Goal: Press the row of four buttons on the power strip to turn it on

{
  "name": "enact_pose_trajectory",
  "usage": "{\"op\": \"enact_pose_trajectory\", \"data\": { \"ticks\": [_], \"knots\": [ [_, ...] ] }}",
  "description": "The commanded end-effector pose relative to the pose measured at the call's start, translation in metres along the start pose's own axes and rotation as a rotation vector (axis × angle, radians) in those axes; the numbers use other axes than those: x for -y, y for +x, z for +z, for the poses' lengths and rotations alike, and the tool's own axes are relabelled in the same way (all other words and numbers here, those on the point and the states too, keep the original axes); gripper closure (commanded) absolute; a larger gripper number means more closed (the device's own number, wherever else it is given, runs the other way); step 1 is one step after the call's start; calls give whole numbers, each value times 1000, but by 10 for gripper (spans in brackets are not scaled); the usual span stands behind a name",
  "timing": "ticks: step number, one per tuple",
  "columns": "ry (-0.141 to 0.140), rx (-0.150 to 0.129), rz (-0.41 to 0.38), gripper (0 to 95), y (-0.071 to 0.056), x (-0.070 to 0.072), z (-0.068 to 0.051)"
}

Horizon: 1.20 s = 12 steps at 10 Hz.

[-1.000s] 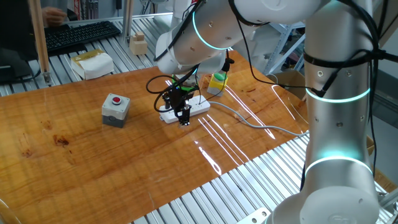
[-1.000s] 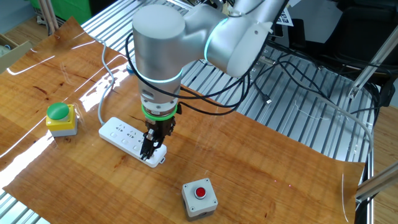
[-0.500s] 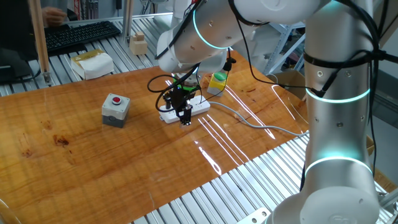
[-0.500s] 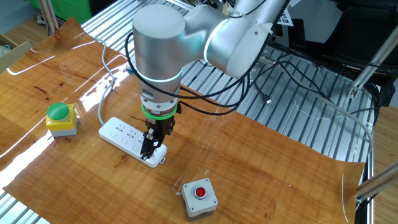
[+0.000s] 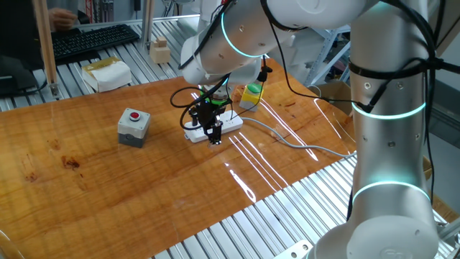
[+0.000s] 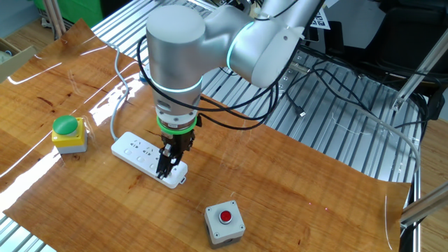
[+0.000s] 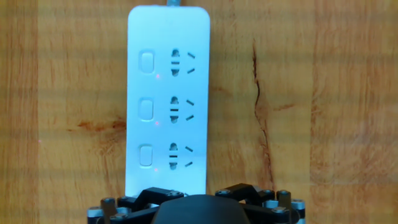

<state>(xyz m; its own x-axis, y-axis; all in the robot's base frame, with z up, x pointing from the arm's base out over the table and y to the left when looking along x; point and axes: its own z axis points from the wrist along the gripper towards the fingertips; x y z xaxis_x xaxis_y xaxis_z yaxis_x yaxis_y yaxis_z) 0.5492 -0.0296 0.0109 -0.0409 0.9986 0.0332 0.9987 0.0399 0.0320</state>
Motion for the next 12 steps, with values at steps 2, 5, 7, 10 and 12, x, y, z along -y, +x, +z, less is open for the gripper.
{"op": "enact_pose_trajectory", "data": {
  "ticks": [2,5,7,10,12],
  "knots": [
    [-4,5,1,0,-1,1,1],
    [20,-18,0,0,-4,4,-17],
    [26,-14,-14,0,-4,5,-19],
    [47,-11,-177,0,-8,9,-30],
    [55,-6,-401,0,-12,11,-36]
  ]
}}
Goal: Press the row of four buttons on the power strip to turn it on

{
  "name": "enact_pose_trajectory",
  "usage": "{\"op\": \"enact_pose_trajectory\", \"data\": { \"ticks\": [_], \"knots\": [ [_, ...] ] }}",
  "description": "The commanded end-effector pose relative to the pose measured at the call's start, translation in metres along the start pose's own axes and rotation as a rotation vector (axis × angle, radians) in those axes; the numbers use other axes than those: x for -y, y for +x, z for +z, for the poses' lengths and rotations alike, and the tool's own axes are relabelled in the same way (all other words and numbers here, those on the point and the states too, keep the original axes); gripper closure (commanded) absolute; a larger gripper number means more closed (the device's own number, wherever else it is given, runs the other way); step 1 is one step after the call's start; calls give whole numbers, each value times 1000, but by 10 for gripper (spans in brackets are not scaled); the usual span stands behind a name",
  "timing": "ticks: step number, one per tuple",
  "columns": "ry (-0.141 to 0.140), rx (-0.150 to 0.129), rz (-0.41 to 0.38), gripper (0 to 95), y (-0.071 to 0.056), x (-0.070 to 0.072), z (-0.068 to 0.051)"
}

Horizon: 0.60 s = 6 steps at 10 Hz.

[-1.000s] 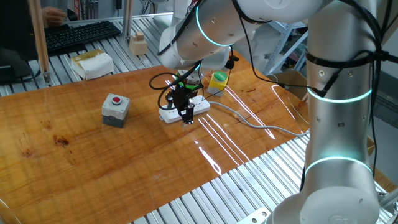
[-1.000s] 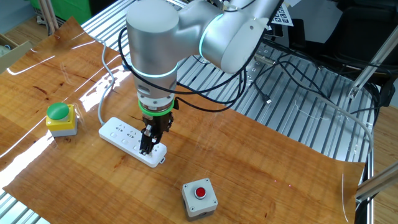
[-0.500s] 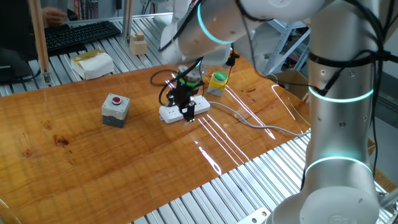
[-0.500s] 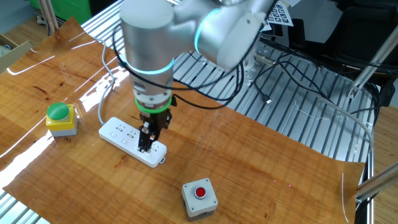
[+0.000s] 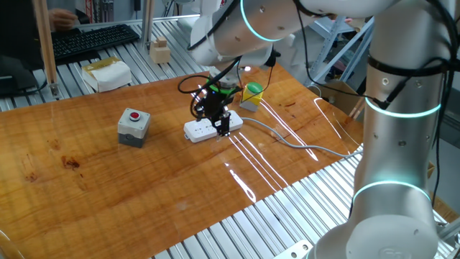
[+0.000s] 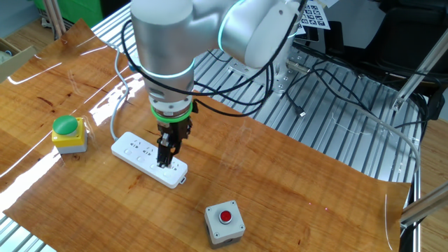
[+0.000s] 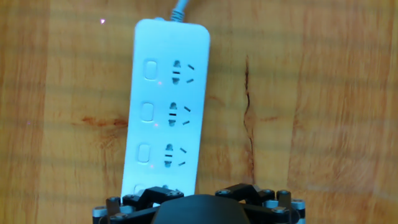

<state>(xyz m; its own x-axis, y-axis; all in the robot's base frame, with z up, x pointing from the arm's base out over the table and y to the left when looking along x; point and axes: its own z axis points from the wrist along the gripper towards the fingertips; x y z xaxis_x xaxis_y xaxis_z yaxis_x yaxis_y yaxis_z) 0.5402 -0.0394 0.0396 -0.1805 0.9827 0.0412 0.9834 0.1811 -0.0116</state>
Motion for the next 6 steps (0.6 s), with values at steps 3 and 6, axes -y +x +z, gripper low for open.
{"op": "enact_pose_trajectory", "data": {
  "ticks": [3,6],
  "knots": [
    [43,-7,-597,190,-10,12,-20],
    [38,-12,-967,570,-20,21,-30]
  ]
}}
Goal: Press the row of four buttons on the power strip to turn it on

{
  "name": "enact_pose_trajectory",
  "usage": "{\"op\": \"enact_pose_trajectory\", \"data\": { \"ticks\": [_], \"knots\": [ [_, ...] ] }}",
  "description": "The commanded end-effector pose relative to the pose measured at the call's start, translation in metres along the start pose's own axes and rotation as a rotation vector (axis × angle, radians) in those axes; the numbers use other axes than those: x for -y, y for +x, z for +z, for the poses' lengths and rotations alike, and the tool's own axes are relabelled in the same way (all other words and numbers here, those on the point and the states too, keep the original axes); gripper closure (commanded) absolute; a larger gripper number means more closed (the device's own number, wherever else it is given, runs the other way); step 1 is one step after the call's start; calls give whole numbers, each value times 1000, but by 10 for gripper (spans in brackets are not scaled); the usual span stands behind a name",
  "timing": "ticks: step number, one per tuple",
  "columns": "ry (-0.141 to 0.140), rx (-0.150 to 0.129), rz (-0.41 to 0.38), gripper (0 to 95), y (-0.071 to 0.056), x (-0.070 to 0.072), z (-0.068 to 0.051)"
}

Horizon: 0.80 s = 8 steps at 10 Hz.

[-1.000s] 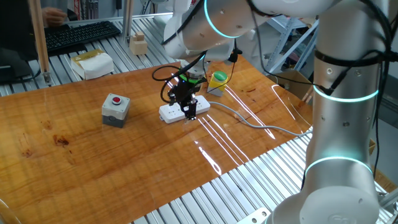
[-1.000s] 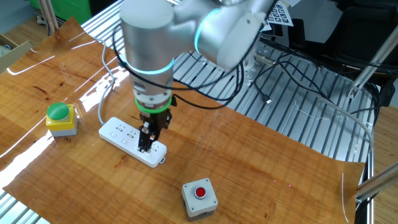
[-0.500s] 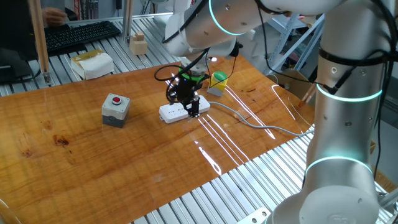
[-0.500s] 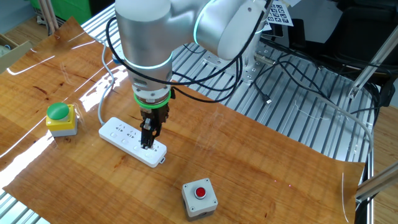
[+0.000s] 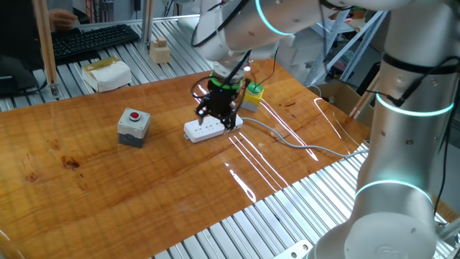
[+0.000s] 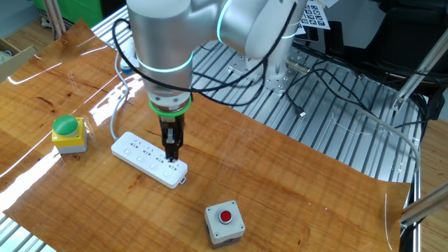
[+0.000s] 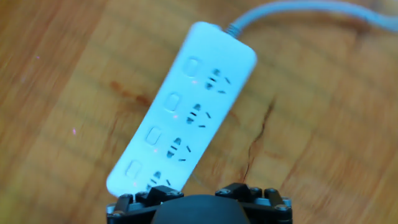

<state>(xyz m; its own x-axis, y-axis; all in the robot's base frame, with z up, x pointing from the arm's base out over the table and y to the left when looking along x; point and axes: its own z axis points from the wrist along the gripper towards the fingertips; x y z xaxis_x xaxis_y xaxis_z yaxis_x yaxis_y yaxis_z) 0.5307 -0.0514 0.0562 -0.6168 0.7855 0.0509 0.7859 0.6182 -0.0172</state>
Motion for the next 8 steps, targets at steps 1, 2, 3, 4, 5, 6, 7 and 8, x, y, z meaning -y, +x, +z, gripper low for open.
{"op": "enact_pose_trajectory", "data": {
  "ticks": [1,2,3,4,5,6,7,8],
  "knots": [
    [9,-5,-543,760,-6,15,-13],
    [10,8,-613,950,-10,17,-12],
    [19,30,-673,950,-13,18,-12],
    [36,45,-737,950,-15,20,-11],
    [46,59,-798,950,-17,25,-12],
    [45,60,-817,950,-17,27,-12],
    [42,64,-866,950,-22,33,-13],
    [38,63,-906,950,-25,38,-12]
  ]
}}
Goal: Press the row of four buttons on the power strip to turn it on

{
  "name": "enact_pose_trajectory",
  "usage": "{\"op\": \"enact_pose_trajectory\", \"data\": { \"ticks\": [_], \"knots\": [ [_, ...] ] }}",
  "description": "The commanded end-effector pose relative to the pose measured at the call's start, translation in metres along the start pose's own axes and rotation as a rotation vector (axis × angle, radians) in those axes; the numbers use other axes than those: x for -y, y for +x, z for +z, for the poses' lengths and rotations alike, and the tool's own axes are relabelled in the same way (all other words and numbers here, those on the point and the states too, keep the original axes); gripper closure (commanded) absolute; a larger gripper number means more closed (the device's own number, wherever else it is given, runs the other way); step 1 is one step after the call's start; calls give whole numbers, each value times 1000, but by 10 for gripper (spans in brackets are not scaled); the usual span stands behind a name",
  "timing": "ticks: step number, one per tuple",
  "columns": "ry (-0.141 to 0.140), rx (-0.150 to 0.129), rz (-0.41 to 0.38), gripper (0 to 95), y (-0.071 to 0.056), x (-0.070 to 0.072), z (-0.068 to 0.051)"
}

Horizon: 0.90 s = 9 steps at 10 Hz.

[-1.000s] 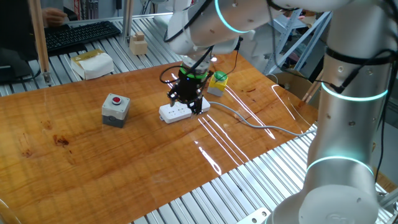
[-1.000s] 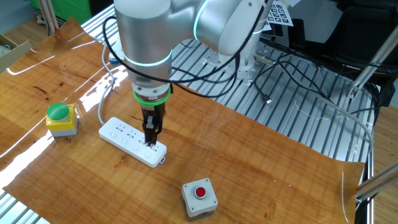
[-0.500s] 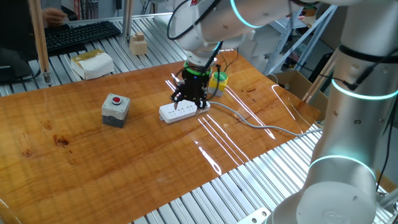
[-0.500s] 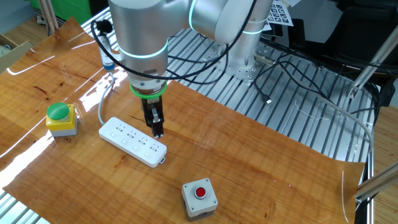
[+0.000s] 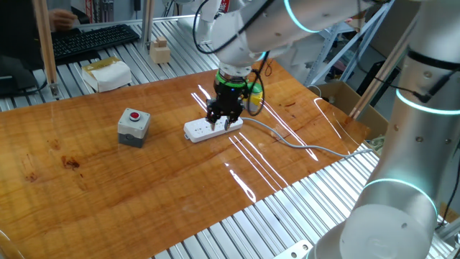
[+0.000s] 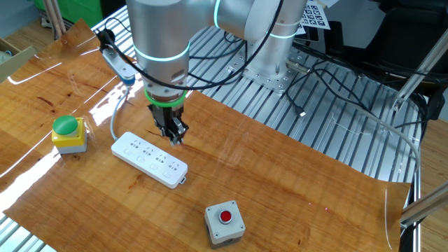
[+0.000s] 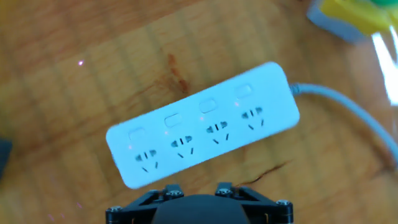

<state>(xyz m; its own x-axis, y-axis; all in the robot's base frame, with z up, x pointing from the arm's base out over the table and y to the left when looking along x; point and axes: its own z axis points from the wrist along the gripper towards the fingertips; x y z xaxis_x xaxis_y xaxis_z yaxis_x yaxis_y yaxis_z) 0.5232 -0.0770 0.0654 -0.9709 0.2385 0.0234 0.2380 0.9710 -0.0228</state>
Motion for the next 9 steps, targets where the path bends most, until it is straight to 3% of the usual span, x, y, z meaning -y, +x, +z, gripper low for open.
{"op": "enact_pose_trajectory", "data": {
  "ticks": [1,3,6,9],
  "knots": [
    [5,37,-268,950,2,24,-2],
    [-6,43,-297,950,3,26,-3],
    [4,60,-313,950,2,28,-3],
    [11,56,-298,950,3,29,-3]
  ]
}}
